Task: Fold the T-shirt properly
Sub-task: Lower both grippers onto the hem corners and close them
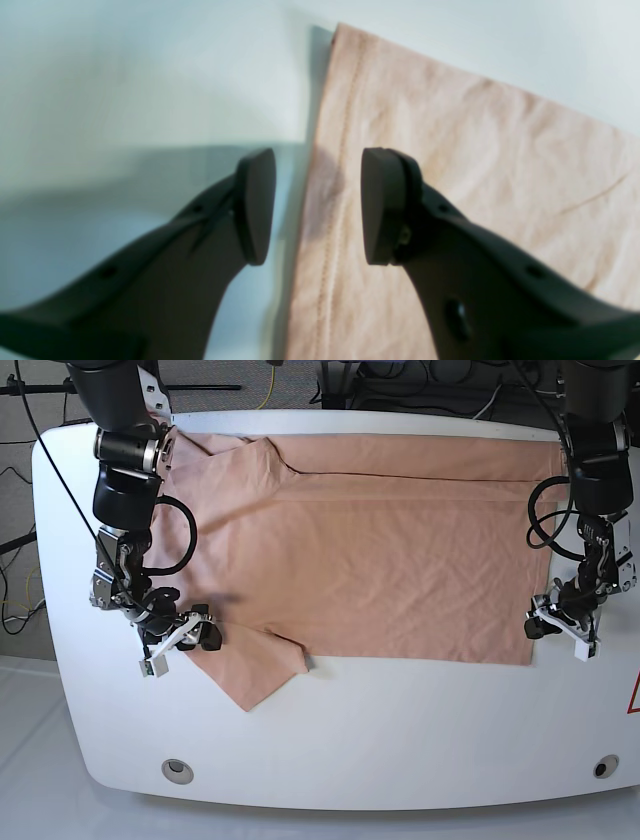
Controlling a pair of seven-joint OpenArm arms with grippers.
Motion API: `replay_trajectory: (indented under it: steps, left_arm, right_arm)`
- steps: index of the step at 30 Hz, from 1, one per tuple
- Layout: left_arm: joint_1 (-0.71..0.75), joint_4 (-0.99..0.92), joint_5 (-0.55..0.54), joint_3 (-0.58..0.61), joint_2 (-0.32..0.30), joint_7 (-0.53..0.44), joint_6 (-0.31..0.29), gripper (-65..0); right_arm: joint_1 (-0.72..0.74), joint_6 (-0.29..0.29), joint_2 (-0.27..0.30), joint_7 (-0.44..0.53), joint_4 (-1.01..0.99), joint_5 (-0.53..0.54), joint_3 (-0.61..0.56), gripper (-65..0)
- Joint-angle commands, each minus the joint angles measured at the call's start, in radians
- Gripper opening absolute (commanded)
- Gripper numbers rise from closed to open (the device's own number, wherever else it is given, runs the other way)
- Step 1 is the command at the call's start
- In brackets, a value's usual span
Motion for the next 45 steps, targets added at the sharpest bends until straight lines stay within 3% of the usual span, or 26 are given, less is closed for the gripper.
replay_trajectory:
  steps: [1,13,21,45]
  left_arm:
    - [-0.026,0.023,-0.014,-0.008,-0.020,-0.012,-0.009,-39.6]
    - [-0.022,0.019,-0.009,-0.001,-0.020,-0.041,-0.002,-39.3]
    - [-0.020,0.012,-0.010,0.006,-0.014,-0.053,-0.005,-38.4]
    - [-0.009,0.025,-0.009,0.003,-0.016,-0.057,0.000,-38.2]
  right_arm:
    - [0.044,0.005,0.013,0.044,-0.016,0.021,0.001,-31.0]
    - [0.079,-0.007,0.039,0.111,-0.102,0.015,0.009,-31.1]
    - [0.083,-0.045,0.060,0.141,-0.117,-0.050,0.005,-30.9]
    - [0.100,-0.085,0.036,0.178,-0.160,-0.118,-0.014,-30.7]
